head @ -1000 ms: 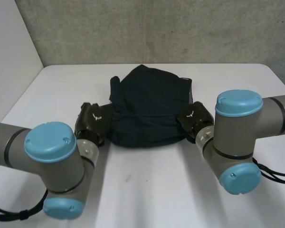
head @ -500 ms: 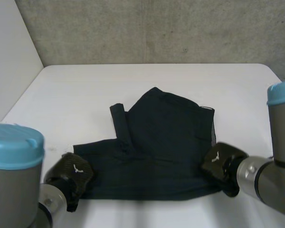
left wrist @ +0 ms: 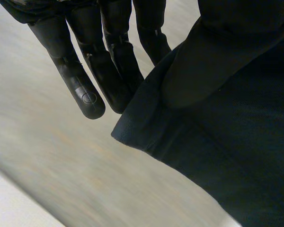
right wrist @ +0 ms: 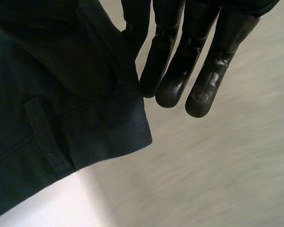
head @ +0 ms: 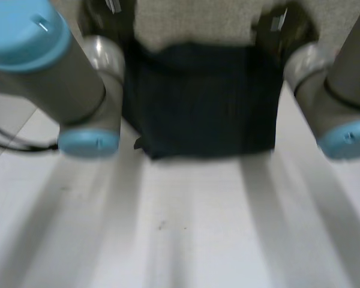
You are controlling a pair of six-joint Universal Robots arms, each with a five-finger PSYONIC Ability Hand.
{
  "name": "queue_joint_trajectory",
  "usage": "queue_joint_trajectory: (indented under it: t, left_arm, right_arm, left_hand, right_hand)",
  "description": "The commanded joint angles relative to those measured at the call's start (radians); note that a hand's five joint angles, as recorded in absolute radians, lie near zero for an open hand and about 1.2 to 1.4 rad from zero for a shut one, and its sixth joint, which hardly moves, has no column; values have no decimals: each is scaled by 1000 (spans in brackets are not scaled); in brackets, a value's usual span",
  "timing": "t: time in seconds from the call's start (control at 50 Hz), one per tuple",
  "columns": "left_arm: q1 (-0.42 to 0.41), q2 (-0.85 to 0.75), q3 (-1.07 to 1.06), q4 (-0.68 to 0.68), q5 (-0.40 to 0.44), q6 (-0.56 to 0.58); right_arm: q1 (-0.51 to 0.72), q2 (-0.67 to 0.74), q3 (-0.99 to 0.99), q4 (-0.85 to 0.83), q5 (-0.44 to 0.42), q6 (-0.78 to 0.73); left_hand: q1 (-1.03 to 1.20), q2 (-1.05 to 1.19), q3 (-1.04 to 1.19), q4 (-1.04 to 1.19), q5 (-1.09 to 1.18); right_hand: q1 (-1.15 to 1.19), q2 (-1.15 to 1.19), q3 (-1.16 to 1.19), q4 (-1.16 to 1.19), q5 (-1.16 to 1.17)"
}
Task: Fold the shorts.
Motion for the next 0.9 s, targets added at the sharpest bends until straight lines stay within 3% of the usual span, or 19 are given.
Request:
queue_joint_trajectory:
  t: [0.02,0.26,0.34,0.48,0.56,0.76,0.9]
  left_arm:
    - [43,76,7,402,7,-1]
    - [69,124,-440,438,7,-10]
    - [58,112,-634,436,8,-12]
    - [5,43,-810,398,5,-1]
    - [-34,37,-863,305,-1,-1]
    - [-66,198,-929,-44,-21,-12]
    - [-77,248,-988,-220,-119,-18]
  right_arm:
    - [1,-44,28,-443,42,28]
    - [1,-55,309,-449,-10,31]
    - [1,46,424,-374,-68,23]
    - [2,200,490,-218,-67,5]
    - [-8,195,524,-162,-44,11]
    - [-10,3,627,-80,-39,-3]
    - [-4,-44,660,149,-47,-24]
  left_hand:
    - [263,197,205,192,215]
    - [263,197,205,192,215]
    - [263,197,205,192,215]
    - [263,197,205,192,215]
    - [263,197,205,192,215]
    - [263,197,205,192,215]
    - [263,197,205,192,215]
  right_hand:
    - [417,220,210,202,257]
    - [417,220,210,202,257]
    - [417,220,210,202,257]
    - [417,220,210,202,257]
    - [417,220,210,202,257]
    - [417,220,210,202,257]
    - [417,220,210,202,257]
